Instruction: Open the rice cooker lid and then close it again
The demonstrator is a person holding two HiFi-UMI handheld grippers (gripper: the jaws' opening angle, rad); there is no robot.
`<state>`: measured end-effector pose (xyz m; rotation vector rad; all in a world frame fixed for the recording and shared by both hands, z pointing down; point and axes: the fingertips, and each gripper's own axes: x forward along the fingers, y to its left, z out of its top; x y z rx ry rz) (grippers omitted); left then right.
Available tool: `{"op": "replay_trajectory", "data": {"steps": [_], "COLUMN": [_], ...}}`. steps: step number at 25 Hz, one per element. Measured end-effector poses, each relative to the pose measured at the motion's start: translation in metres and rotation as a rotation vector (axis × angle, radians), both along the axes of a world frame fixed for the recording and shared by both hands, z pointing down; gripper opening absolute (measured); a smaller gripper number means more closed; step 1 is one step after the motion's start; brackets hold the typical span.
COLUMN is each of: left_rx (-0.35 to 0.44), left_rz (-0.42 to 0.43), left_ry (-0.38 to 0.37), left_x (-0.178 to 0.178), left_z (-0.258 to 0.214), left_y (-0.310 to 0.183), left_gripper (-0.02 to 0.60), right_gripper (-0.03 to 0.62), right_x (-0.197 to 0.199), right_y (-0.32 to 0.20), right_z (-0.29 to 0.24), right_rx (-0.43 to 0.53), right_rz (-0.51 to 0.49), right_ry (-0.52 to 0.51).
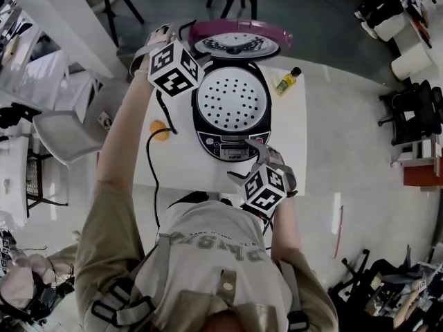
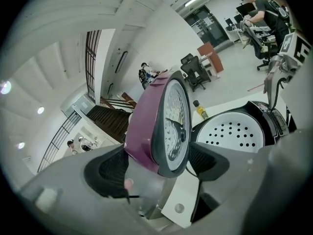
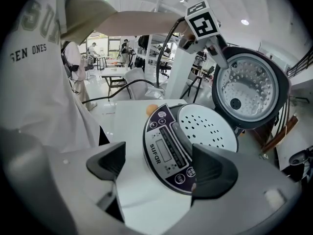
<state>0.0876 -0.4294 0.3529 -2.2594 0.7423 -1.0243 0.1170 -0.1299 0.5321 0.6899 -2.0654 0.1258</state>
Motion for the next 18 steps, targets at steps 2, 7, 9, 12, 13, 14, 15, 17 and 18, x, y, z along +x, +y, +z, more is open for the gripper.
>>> {"op": "replay_trajectory", "data": {"steps": [2, 7, 9, 12, 13, 14, 15, 17, 18], "left_rx": [0.003, 0.004, 0.009, 0.011, 0.010, 0.010, 0.010, 0.013, 0.018], "left_rz": [-0.007, -0.028, -0.039, -0.052, -0.055, -0.058, -0.062, -0.072, -0.078], "left_ry": [0.001, 0.018, 0.023, 0.030, 0.031, 0.031, 0.030, 0.033, 0.038], "left_x": [-0.001, -0.008, -0.012, -0.018, -0.020, -0.021, -0.023, -0.026, -0.028], "left_z": [0.000, -0.002, -0.003, -0.002, -0.001, 0.000, 0.001, 0.001, 0.000], "left_y": [-0.002, -0.006, -0.006, -0.006, -0.006, -0.006, -0.006, -0.006, -0.006], "left_gripper": [0.402, 0.402, 0.402, 0.402, 0.402, 0.402, 0.402, 0.402, 0.402], "right_gripper": [0.411, 0.411, 0.411, 0.411, 0.411, 0.411, 0.411, 0.411, 0.411], "right_x": [-0.001, -0.003, -0.003, -0.003, -0.002, -0.002, -0.001, 0.000, 0.001], "right_y": [-0.001, -0.003, -0.004, -0.006, -0.007, -0.008, -0.009, -0.011, -0.013], "right_z": [-0.001, -0.002, -0.002, -0.003, -0.003, -0.003, -0.004, -0.006, -0.008], "right_rx": [0.002, 0.008, 0.011, 0.016, 0.019, 0.022, 0.025, 0.033, 0.039], "right_rz": [-0.001, -0.004, -0.004, -0.002, -0.002, -0.001, 0.000, 0.004, 0.008], "right_ry": [-0.001, -0.005, -0.006, -0.009, -0.010, -0.010, -0.011, -0.016, -0.021]}}
